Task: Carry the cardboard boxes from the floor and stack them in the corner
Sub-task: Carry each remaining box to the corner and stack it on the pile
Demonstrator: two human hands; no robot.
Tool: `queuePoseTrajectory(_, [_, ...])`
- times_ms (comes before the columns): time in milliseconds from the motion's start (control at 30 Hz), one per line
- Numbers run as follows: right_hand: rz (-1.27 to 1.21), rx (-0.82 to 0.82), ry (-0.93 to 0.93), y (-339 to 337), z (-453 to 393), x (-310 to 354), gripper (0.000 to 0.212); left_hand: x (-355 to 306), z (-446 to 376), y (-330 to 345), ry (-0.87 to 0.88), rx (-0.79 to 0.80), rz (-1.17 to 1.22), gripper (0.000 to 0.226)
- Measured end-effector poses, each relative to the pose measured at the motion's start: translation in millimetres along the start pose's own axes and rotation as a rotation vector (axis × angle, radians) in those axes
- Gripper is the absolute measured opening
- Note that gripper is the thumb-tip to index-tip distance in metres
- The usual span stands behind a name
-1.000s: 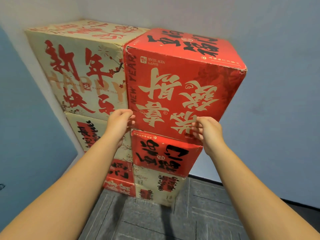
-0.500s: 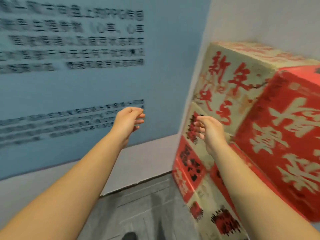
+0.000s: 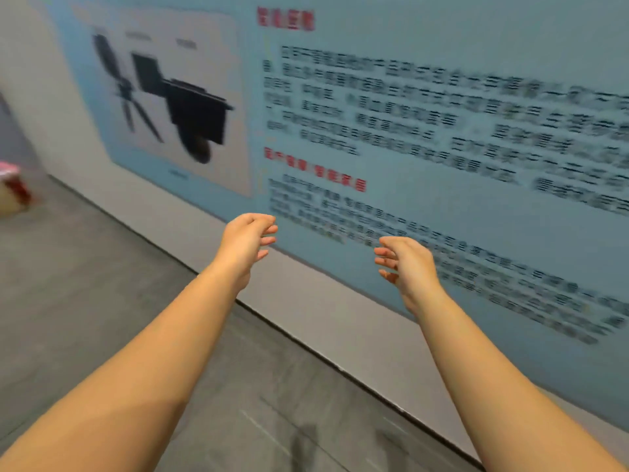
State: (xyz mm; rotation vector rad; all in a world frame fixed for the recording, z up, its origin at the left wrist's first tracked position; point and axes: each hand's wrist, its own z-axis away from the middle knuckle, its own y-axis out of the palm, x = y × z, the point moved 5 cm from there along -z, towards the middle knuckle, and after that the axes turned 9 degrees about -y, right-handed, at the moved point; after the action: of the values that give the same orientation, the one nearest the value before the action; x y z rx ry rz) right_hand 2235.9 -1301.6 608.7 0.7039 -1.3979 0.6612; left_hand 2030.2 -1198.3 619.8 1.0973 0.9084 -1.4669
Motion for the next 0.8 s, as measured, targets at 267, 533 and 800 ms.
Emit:
queuePoseTrajectory(267, [-0.021,0.346,0.006,259,14,-10,0.020,-25,-28,-239,0.038,-0.329,0.072,0.022])
queuePoseTrajectory(533, [-0.041,0.639,0.034,474,53,-26,0.024,-25,-25,-430,0.028,-0.660,0.188,0.020])
queuePoseTrajectory(800, [-0.020,0.846,0.074,625,33,-60,0.021,-12,-81,-531,-0.024,-0.849,0.267,0.017])
